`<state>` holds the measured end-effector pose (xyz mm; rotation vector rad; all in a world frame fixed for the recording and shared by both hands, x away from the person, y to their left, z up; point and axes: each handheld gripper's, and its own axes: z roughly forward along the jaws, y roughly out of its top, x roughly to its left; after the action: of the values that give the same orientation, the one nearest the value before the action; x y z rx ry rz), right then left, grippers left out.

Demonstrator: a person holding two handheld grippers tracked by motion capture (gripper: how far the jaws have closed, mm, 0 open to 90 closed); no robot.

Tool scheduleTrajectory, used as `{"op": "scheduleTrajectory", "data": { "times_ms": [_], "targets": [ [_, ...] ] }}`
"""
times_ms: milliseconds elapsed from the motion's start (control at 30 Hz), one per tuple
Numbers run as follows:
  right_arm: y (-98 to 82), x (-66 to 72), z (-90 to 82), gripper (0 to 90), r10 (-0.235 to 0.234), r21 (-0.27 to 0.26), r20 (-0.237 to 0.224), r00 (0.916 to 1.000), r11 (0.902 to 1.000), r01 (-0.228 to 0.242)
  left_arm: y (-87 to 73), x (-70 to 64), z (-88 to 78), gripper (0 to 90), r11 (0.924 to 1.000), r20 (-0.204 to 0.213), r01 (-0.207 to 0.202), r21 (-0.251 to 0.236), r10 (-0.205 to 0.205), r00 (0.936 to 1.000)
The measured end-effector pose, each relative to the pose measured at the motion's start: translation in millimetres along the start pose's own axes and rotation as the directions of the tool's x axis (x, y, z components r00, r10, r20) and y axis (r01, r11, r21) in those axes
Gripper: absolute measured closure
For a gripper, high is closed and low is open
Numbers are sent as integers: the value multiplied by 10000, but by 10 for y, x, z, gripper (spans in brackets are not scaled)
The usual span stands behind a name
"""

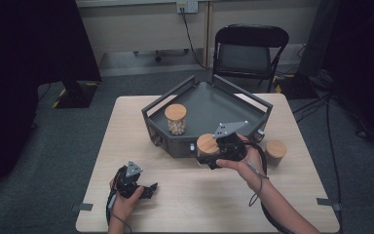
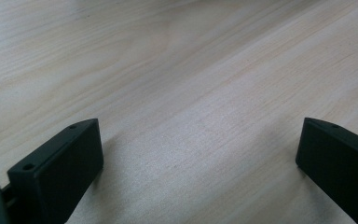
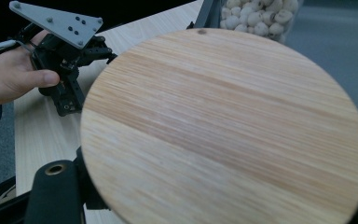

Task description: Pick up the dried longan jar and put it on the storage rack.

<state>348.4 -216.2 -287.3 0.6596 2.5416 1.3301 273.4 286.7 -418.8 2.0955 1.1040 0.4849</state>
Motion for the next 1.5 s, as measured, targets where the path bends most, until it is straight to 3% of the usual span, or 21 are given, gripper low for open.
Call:
{"op": "scheduleTrajectory", "data": {
  "times_ms": [433,800,1200,1500],
  "targets": [
    [200,-101,-73,256,87,-152,181,9998,9998,-85,0,0,0,2,10000,0,-4,2,4,10000],
    [311,-252,-15,256,369,-108,357,9987,9993,-365,0,0,0,2,10000,0,-1,1,1,10000],
    [501,-337,-44,256,455,-238,1002,9939,9988,-433,0,0,0,2,10000,0,-1,1,1,10000],
    [628,-373,42,256,478,-179,1227,9913,9988,-459,0,0,0,2,10000,2,2,-1,-2,10000]
  ]
}}
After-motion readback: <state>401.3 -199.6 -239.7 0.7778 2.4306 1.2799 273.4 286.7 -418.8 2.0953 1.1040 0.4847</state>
